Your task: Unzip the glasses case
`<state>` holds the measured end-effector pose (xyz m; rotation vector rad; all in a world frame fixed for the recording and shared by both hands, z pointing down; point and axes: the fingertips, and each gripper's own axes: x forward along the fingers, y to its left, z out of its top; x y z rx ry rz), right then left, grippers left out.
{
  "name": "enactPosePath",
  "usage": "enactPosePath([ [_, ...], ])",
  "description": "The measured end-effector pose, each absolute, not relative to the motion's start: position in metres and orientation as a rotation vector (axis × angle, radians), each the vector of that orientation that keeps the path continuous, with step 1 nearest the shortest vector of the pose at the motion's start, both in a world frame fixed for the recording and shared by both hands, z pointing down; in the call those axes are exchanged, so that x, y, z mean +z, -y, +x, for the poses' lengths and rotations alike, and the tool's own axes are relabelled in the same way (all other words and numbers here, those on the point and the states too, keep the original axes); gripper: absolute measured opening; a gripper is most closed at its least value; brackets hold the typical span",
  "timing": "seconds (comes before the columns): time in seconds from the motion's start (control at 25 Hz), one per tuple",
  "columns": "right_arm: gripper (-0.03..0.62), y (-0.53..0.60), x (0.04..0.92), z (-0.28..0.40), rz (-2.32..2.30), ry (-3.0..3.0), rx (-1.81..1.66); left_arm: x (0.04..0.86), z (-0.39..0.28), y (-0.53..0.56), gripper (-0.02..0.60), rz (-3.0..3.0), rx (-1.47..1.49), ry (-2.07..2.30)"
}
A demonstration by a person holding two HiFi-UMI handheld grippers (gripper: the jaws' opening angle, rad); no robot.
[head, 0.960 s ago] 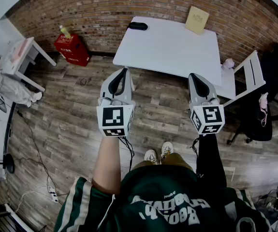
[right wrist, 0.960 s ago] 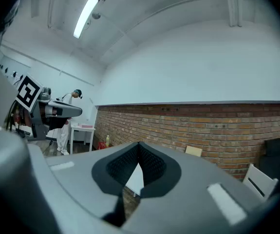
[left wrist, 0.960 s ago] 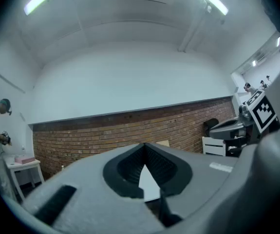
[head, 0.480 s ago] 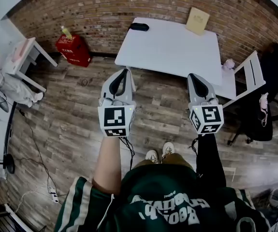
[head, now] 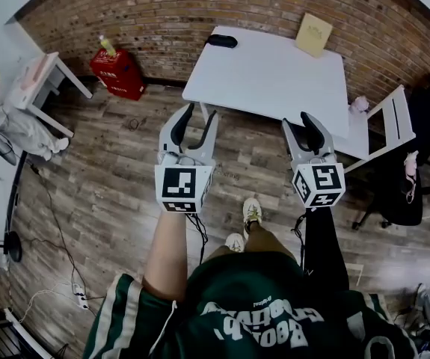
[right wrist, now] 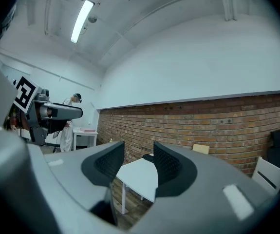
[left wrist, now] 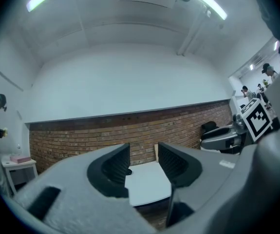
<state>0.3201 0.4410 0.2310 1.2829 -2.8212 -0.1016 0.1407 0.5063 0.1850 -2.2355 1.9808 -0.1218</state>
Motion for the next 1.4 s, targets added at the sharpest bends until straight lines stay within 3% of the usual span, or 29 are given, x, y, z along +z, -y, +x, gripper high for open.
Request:
enactPosePath([
  [1.4, 0.222, -0.122, 0.255, 0.214, 1.071, 2.934, 0.0, 0.197, 0.058, -0.212, 0.175, -2.153, -0.219, -2.087],
])
